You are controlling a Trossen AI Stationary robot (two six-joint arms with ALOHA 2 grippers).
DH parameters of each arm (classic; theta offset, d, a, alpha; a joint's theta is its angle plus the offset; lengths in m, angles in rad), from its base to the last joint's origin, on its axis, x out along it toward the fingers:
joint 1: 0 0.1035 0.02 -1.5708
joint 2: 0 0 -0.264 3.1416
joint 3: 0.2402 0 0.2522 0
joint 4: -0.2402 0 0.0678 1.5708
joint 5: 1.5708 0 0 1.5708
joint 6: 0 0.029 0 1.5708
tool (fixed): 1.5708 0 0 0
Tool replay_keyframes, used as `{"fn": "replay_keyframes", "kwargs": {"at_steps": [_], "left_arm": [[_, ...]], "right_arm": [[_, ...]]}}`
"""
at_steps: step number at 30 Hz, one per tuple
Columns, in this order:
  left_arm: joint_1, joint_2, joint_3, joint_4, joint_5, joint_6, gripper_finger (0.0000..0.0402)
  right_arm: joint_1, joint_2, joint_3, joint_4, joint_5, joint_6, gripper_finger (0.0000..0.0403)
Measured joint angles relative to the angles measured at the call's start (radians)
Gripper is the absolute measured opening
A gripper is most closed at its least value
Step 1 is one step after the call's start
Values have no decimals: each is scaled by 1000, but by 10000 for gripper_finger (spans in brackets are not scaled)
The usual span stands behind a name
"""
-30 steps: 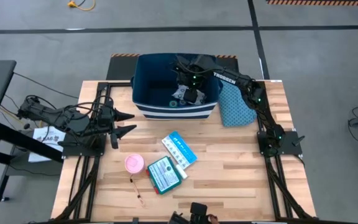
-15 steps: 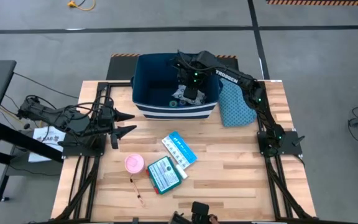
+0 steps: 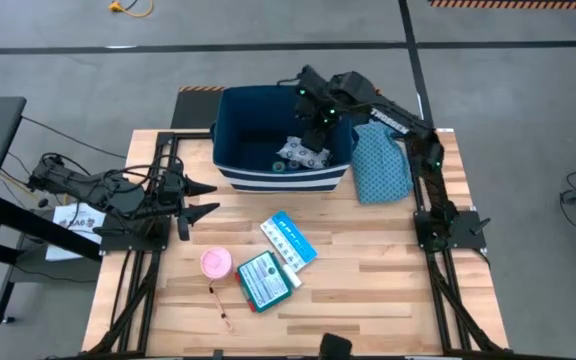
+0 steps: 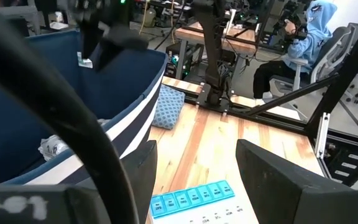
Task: Pick & place medical supplies in basket/bin
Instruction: Put the white gauze into the bin
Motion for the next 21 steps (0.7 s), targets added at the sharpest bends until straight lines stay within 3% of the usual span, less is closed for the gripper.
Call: {"fn": "replay_keyframes", "kwargs": {"at_steps": [10, 21], "left_arm": [[0, 0, 0, 0, 0, 0, 210], [0, 0, 0, 2, 80, 0, 210]], "right_arm": [[84, -217, -1, 10, 0, 196, 207], [371, -328, 0, -18, 0, 425, 207]]}}
